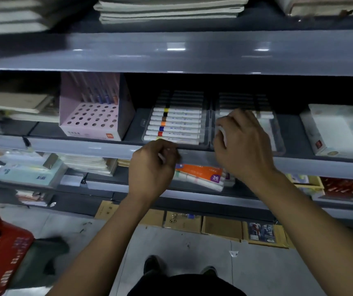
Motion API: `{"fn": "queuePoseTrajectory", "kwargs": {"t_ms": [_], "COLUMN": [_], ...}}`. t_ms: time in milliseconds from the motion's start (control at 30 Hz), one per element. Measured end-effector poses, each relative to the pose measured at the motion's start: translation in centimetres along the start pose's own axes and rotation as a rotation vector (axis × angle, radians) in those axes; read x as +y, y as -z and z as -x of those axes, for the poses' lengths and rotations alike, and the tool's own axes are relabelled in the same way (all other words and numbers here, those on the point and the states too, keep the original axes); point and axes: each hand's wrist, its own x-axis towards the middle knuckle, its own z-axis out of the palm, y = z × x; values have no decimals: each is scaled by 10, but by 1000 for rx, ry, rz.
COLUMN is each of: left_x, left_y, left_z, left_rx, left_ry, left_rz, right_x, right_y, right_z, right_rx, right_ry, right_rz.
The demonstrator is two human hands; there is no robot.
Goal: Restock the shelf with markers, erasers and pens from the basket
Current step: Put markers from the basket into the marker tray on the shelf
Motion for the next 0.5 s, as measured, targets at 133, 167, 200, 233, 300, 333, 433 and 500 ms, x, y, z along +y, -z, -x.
{"fn": "queuePoseTrajectory", "kwargs": {"t_ms": [133,167,200,233,300,333,433,500], "left_x": [-21,-28,-35,-41,-54,-61,-81,-95], "left_y": [26,33,41,49,67,76,107,129], "left_z": [17,23,30,38,55,65,90,106], "left_rx": [56,57,54,52,44,37,25,30], "left_ry": [49,79,110,145,235,277,363,413], "left_rz": [-203,-244,-284,-323,-396,-420,-451,-474], "right_x": [-42,-53,-64,-75,-98,-108,-140,-160], "right_y": [-13,-18,-23,-29,-43,-50,-71,-85], "right_z": [14,18,23,27,37,42,55,61], "right_rx": [-57,-84,-110,-138,-205,-244,-374,-456], "right_ry": [144,171,193,209,231,239,269,302], "right_rz": [-135,-183,-233,-275,-330,-357,-385,-356]}}
